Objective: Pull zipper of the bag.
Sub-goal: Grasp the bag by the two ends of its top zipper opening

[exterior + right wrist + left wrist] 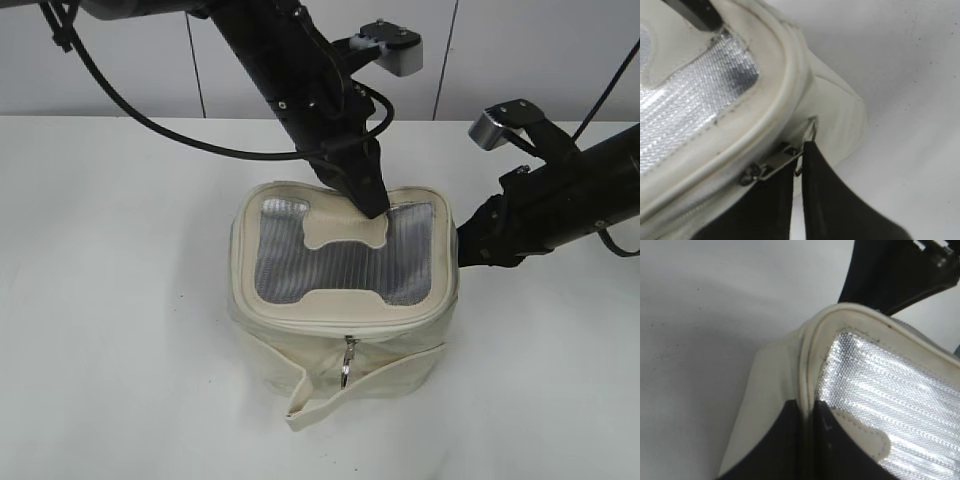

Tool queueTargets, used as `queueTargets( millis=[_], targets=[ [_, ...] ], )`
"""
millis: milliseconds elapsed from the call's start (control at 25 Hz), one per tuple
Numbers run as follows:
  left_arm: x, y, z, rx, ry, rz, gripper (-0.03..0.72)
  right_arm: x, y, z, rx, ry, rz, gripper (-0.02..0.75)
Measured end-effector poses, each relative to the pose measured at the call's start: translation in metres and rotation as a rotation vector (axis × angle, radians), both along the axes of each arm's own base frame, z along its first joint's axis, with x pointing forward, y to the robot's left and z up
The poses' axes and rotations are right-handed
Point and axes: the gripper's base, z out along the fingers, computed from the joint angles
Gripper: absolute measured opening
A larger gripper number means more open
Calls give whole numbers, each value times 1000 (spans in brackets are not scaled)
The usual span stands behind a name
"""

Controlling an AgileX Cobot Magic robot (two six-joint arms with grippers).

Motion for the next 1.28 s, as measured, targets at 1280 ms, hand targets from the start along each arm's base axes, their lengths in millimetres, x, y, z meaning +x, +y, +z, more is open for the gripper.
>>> queueTargets(
  millis=[1280],
  targets=[
    [1,0,0,2,25,64,42,-30,-5,25,-34,215,34,8]
  ],
)
